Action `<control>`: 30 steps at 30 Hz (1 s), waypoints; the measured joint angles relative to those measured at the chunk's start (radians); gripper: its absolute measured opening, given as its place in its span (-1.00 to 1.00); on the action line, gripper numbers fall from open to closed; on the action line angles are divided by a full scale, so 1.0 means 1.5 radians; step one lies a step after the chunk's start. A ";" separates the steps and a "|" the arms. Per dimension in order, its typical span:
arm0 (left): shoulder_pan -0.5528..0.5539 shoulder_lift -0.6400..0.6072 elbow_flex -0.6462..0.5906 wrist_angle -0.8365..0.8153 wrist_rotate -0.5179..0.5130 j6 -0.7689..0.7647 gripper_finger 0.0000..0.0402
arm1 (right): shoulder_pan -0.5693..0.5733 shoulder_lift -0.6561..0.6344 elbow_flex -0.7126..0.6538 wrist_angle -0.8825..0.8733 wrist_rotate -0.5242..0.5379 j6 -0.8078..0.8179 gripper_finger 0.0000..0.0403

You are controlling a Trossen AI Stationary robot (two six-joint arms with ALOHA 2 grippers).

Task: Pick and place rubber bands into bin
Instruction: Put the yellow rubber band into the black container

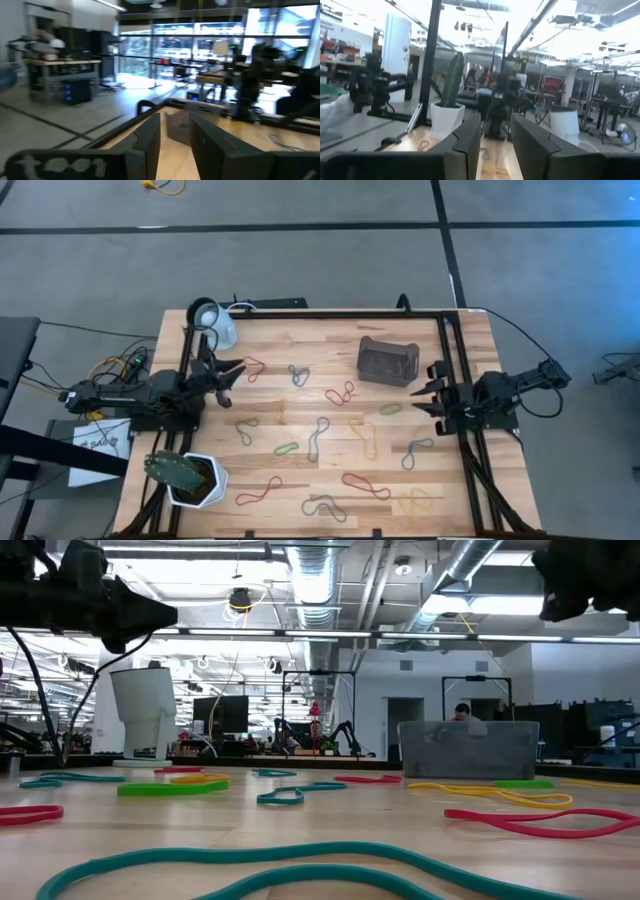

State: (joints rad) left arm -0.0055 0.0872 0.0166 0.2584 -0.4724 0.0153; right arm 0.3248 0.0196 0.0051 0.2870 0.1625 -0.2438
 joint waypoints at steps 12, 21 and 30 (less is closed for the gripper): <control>0.001 0.000 0.000 0.002 -0.035 0.030 -0.56 | 0.002 0.000 0.000 0.027 -0.005 -0.019 -0.49; 0.001 0.000 0.000 -0.011 -0.035 0.030 -0.56 | 0.001 0.000 0.000 0.022 -0.004 0.074 -0.49; 0.001 0.000 0.000 0.030 -0.038 0.030 -0.56 | -0.015 0.015 0.027 0.034 0.047 0.072 -0.49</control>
State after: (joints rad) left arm -0.0048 0.0875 0.0170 0.3036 -0.5287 0.0608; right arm 0.3029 0.0424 0.0460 0.3386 0.2329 -0.1351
